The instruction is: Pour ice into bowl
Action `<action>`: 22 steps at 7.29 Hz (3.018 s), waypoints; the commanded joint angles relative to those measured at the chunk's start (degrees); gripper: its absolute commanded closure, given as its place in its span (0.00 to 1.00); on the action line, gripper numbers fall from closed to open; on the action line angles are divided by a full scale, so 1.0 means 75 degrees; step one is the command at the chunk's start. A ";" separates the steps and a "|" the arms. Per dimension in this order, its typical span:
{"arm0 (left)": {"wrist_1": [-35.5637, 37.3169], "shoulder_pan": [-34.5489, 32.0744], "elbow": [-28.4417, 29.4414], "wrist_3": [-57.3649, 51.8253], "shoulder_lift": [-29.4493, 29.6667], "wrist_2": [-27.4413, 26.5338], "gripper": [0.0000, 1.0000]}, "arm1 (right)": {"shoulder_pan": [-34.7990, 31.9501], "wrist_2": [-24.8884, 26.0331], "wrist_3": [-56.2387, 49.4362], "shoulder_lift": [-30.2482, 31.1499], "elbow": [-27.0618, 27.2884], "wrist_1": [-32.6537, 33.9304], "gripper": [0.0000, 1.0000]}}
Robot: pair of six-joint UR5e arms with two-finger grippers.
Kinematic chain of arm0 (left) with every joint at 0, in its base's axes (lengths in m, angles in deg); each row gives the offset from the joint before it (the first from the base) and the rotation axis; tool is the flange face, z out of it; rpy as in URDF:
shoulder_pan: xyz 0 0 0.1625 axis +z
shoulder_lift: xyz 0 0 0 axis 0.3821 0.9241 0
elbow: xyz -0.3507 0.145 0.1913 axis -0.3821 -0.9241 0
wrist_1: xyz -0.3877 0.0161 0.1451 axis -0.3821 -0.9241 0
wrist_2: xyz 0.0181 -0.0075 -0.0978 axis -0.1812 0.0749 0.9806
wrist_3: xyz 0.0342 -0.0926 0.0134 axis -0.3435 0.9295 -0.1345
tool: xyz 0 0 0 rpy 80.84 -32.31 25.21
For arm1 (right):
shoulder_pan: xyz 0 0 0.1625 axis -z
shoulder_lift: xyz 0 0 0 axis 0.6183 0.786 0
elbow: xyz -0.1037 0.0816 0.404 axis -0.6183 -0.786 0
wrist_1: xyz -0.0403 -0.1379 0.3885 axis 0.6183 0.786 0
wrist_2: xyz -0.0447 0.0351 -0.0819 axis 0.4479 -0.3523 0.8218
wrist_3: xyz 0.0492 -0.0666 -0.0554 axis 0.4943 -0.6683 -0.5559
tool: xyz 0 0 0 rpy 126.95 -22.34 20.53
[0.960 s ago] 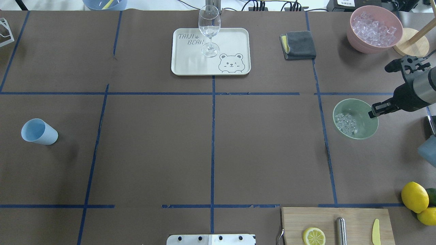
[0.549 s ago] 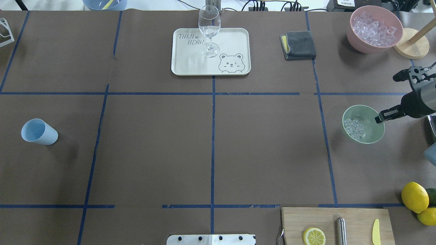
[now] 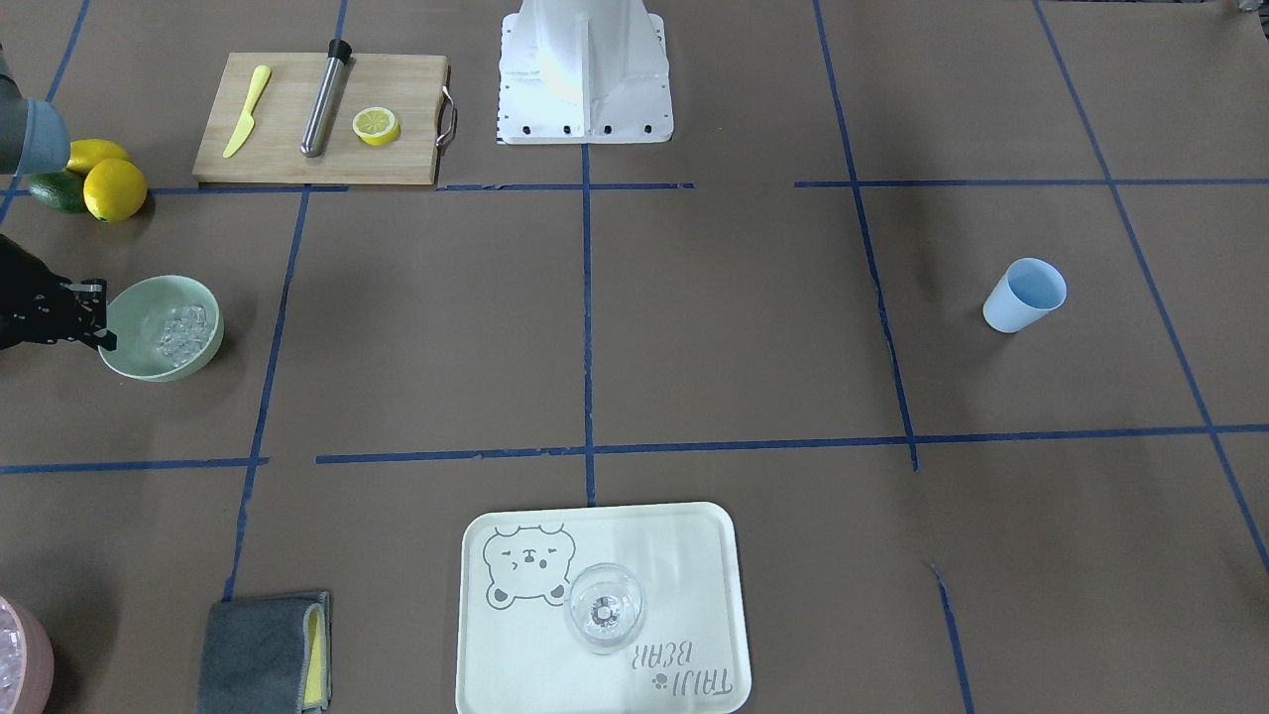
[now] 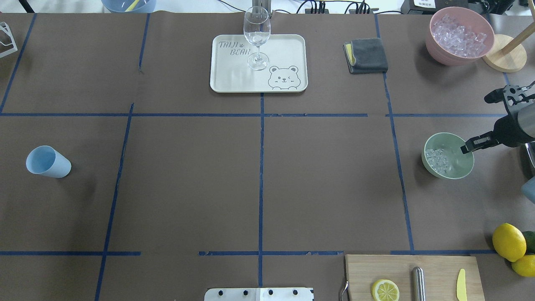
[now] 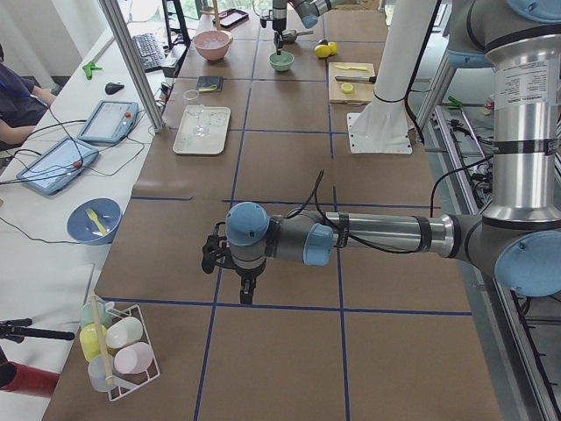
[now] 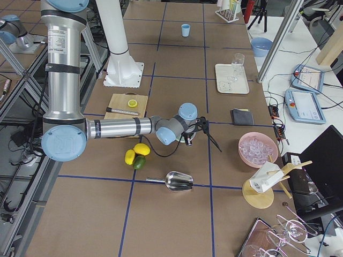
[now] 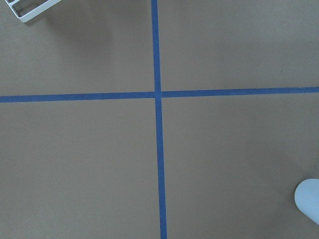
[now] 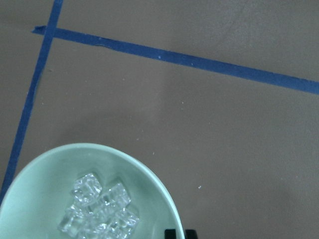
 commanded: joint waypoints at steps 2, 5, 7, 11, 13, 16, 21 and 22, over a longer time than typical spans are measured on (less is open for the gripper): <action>-0.0012 0.0012 0.0046 0.0008 0.0068 0.0025 0.00 | -0.0582 -0.0049 -0.0004 -0.0087 0.0110 0.0097 0.00; 0.0000 0.0012 0.0094 0.0020 0.0057 -0.0045 0.00 | -0.1520 -0.0120 -0.0853 -0.0005 0.0203 0.0998 0.00; -0.0023 0.0001 0.0070 0.0008 -0.0025 -0.0081 0.00 | -0.2747 -0.0190 -0.3098 0.0030 0.0215 0.2434 0.00; -0.0023 0.0001 0.0070 -0.0004 -0.0072 -0.0034 0.00 | -0.4450 -0.0085 -0.5524 0.0122 -0.0017 0.4796 0.00; -0.0023 0.0012 0.0116 0.0008 -0.0026 -0.0126 0.00 | -0.4453 -0.0167 -0.5431 0.0206 -0.0124 0.4856 0.00; 0.0000 0.0024 0.0094 0.0008 -0.0037 -0.0139 0.00 | -0.4441 -0.0133 -0.5453 0.0228 -0.0104 0.4904 0.00; 0.0012 0.0024 0.0105 0.0008 -0.0061 -0.0139 0.00 | -0.4348 -0.0167 -0.5442 0.0241 -0.0113 0.4903 0.00; 0.0012 0.0024 0.0105 0.0008 -0.0061 -0.0151 0.00 | -0.4336 -0.0167 -0.5442 0.0241 -0.0124 0.4903 0.00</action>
